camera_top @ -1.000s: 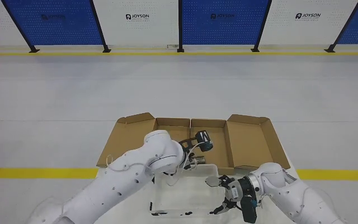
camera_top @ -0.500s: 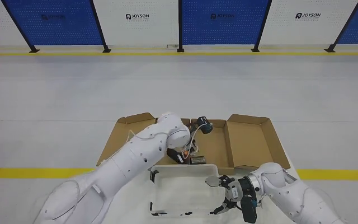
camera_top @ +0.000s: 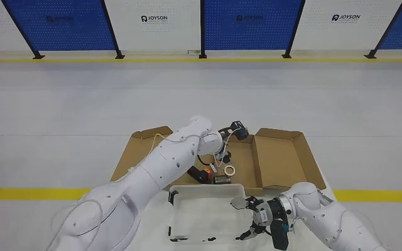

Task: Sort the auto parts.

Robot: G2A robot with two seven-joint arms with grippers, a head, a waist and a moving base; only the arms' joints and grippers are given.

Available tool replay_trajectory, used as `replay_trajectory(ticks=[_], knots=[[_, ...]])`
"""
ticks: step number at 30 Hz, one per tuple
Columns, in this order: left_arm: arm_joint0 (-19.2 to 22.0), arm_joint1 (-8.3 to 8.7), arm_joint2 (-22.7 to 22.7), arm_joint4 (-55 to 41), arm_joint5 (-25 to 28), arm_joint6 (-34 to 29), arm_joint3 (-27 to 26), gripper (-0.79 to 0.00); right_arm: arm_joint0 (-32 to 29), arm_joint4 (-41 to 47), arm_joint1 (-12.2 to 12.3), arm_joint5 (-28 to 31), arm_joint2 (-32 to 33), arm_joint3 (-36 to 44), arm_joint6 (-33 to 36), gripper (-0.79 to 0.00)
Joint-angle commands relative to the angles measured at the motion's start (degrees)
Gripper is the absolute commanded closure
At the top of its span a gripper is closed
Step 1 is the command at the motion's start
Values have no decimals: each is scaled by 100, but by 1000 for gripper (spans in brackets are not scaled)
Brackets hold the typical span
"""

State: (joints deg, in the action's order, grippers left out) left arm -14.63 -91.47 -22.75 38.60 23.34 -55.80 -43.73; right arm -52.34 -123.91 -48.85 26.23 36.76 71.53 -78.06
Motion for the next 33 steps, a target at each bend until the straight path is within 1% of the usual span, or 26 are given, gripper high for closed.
replay_trajectory(ticks=[1, 4, 6, 8, 10, 11, 13, 15, 17, 20, 22, 25, 28, 30, 32, 33], knots=[[10, -1, -46, 5, 68, 93, 20, -785, 0, 0, 0, -3, 0, 0, -4, -785], [-30, 86, -219, 11, 255, 337, -13, -785, 0, 0, 0, -3, 0, 0, -4, -785], [-110, 221, -408, 57, 367, 538, -58, -785, 0, 0, 0, -3, 0, 0, -4, -785], [-196, 407, -586, 420, 280, 775, -154, -785, 0, 0, 0, -3, 0, 0, -4, -785], [-397, 622, -826, 680, 286, 1056, -416, -785, 0, 0, 0, -3, 0, 0, -4, -785], [-490, 750, -985, 845, 270, 1156, -555, -785, 0, 0, 0, -3, 0, 0, -4, -785], [-788, 1023, -1349, 1124, 288, 1322, -1009, -785, 0, 0, 0, -3, 0, 0, -4, -785], [-1190, 1330, -1840, 1348, 395, 1372, -1596, -785, 0, 0, 0, -3, 0, 0, -4, -785], [-1762, 1645, -2432, 1596, 493, 1398, -2365, -785, 0, 0, 0, -3, 0, 0, -4, -785], [-2857, 2080, -3488, 1968, 698, 1483, -3646, -785, 0, 0, 0, -3, 0, 0, -4, -785], [-3627, 2299, -4195, 2253, 795, 1733, -4347, -785, 0, 0, 0, -3, 0, 0, -4, -785], [-4596, 2491, -4935, 2583, 900, 2267, -4998, -785, 0, 0, 0, -3, 0, 0, -4, -785], [-5249, 2589, -5366, 2767, 1059, 2844, -5276, -785, 0, 0, 0, -3, 0, 0, -4, -785], [-5571, 2625, -5541, 2847, 1086, 3183, -5340, -785, 0, 0, 0, -3, 0, 0, -4, -785], [-5526, 2623, -5529, 2845, 1090, 3138, -5343, -785, 0, 0, 0, 0, 0, 0, 0, -784], [-5591, 2627, -5550, 2852, 1090, 3208, -5345, -785, 0, 0, 0, 0, 0, 0, 0, -785]])
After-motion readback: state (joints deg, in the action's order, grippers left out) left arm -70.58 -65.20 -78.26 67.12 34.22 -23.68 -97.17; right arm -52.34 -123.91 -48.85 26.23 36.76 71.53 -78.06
